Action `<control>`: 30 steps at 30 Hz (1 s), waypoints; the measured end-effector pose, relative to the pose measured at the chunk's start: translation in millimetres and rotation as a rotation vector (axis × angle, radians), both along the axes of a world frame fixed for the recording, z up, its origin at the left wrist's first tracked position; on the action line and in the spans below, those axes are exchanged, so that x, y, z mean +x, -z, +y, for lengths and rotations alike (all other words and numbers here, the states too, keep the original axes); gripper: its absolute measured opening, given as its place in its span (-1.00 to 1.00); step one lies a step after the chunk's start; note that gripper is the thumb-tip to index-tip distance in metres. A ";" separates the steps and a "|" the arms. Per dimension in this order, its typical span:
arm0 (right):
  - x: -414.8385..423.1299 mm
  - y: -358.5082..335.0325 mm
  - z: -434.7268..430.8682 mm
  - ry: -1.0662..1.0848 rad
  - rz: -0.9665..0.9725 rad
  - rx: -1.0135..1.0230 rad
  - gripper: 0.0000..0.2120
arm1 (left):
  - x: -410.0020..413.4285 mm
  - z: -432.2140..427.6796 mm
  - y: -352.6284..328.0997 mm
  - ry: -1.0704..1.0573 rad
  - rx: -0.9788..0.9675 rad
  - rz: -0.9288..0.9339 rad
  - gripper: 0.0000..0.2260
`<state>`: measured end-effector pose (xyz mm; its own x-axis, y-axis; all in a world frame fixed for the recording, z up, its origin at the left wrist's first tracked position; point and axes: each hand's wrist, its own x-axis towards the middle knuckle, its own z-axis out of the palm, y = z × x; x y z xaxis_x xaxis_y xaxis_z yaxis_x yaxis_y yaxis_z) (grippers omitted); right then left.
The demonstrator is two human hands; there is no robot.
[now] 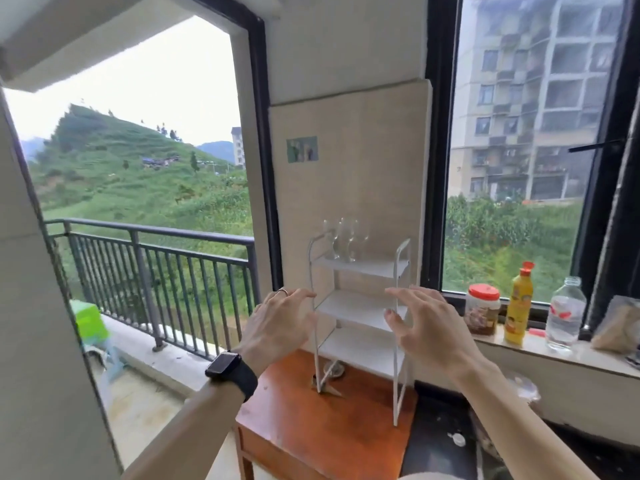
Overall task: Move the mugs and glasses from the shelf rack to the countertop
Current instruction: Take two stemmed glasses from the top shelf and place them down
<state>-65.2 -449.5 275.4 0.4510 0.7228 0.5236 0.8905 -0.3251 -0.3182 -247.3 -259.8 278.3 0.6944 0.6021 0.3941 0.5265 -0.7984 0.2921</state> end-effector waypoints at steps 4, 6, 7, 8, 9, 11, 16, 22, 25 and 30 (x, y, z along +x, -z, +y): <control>36.6 -0.3 61.5 -0.004 0.028 -0.005 -0.56 | 41.2 57.2 -1.5 0.008 0.001 0.005 -0.61; 51.4 0.0 90.8 0.003 0.036 -0.012 -0.57 | 61.5 83.6 -1.0 0.013 -0.003 0.015 -0.62; 55.8 -0.2 102.1 0.011 0.039 -0.026 -0.58 | 70.4 93.9 -0.6 0.019 -0.001 0.021 -0.61; 63.7 1.4 118.8 0.020 0.041 -0.037 -0.58 | 82.4 109.8 1.4 0.032 -0.010 0.026 -0.61; 71.0 3.0 135.2 0.029 0.052 -0.050 -0.58 | 94.9 125.8 3.5 0.045 -0.031 0.026 -0.61; 86.1 5.6 168.1 0.044 0.078 -0.065 -0.58 | 123.6 160.7 5.9 0.065 -0.102 0.013 -0.60; 123.7 10.3 243.3 0.115 0.212 -0.033 -0.59 | 196.1 237.1 6.9 0.207 -0.517 -0.132 -0.52; 171.5 15.5 307.4 0.194 0.384 0.092 -0.60 | 263.1 286.0 19.7 0.284 -0.880 -0.283 -0.45; 192.6 17.8 331.3 0.245 0.489 0.134 -0.59 | 281.8 295.3 24.4 0.259 -0.995 -0.382 -0.44; 222.2 24.8 363.8 0.204 0.715 0.250 -0.64 | 300.0 307.2 19.1 0.294 -1.109 -0.434 -0.50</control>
<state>157.0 -85.7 250.5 0.8513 0.4883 0.1917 0.3718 -0.3036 -0.8773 52.8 47.4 259.2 0.7992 0.6010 0.0009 0.0577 -0.0783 0.9953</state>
